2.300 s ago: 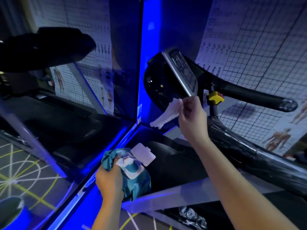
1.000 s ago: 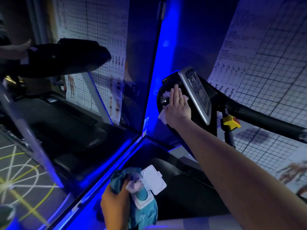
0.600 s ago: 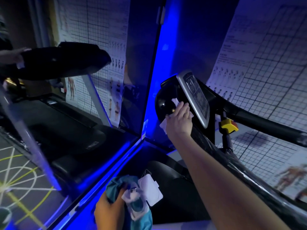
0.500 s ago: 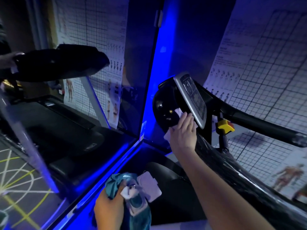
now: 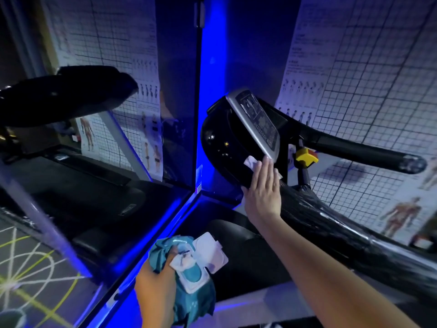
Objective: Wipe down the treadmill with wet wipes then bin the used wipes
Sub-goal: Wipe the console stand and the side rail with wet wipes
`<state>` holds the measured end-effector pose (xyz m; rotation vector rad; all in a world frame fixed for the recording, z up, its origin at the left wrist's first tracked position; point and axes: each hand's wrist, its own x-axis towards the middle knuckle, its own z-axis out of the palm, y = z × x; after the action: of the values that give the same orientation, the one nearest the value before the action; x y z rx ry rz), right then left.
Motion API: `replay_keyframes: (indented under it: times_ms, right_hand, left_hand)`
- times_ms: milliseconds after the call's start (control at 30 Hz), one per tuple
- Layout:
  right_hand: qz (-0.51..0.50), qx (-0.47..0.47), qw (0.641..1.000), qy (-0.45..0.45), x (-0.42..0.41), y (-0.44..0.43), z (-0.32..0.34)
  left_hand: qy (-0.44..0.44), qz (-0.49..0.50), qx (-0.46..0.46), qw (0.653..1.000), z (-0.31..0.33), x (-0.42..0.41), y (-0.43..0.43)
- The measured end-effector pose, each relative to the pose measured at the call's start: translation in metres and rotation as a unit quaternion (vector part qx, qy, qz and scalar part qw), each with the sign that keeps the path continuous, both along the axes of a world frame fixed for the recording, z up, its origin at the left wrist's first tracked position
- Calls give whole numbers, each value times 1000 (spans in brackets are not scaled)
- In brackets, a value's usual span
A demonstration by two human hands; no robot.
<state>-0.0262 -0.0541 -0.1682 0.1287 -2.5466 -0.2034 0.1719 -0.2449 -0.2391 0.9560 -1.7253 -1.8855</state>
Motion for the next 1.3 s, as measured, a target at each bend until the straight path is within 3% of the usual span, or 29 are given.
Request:
replay_keyframes:
  times_ms: [233, 367, 600, 733, 967, 1133, 1300]
  right_hand:
    - [68, 14, 997, 17, -30, -45, 21]
    - [115, 113, 987, 15, -40, -52, 21]
    - [276, 297, 913, 45, -42, 19, 10]
    - [302, 372, 878, 10, -25, 61, 10]
    - [283, 351, 891, -49, 3, 96, 26]
    - [297, 452, 841, -6, 5, 109, 36]
    - [381, 393, 837, 28, 5, 108, 58]
  left_hand:
    - [-22, -11, 2, 1000, -2, 10, -3]
    - [-43, -7, 9, 999, -5, 15, -4]
    - [-12, 11, -15, 1000, -12, 11, -9]
    - [24, 31, -25, 999, -14, -1, -11]
    - [33, 14, -20, 999, -15, -6, -5]
    - [37, -10, -9, 999, -11, -3, -1]
    - [42, -18, -6, 999, -11, 2, 0]
